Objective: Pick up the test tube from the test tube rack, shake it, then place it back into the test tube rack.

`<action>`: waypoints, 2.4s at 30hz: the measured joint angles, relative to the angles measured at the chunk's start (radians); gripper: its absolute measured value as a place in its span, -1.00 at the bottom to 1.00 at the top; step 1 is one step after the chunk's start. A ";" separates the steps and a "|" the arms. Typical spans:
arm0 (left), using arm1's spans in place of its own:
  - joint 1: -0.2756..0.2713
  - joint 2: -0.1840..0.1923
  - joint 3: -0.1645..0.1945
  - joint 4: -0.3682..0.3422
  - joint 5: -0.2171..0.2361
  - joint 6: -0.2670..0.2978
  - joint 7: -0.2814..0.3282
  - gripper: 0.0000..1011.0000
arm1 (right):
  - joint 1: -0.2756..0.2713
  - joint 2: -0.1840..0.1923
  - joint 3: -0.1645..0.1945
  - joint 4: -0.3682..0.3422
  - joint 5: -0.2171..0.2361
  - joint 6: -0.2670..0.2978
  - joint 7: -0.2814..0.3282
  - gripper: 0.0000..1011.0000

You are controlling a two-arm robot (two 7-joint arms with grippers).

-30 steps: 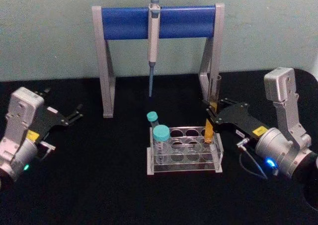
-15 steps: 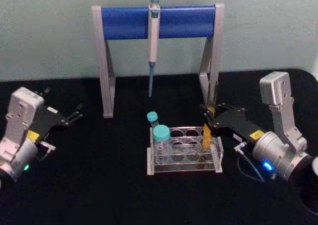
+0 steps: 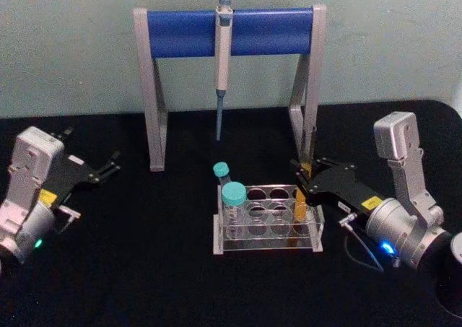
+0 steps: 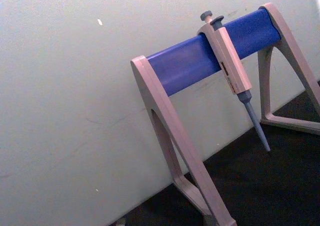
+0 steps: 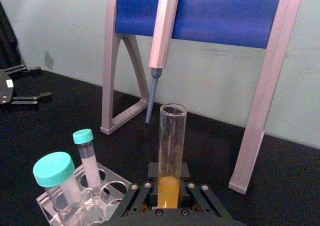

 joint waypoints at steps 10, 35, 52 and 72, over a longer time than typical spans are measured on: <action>0.000 0.000 0.000 0.000 0.000 0.000 0.000 0.98 | -0.002 -0.003 0.000 0.004 -0.005 0.005 -0.003 -0.54; 0.000 0.000 0.000 0.000 0.000 0.000 0.000 0.98 | 0.000 -0.005 0.000 0.008 -0.017 0.008 -0.006 -0.53; 0.000 0.000 0.000 0.000 0.000 0.000 0.000 0.98 | 0.000 -0.005 0.000 0.008 -0.016 0.009 -0.006 0.53; 0.000 0.000 0.000 0.000 0.000 0.000 0.000 0.98 | -0.045 0.010 0.024 -0.030 -0.008 0.000 -0.011 0.98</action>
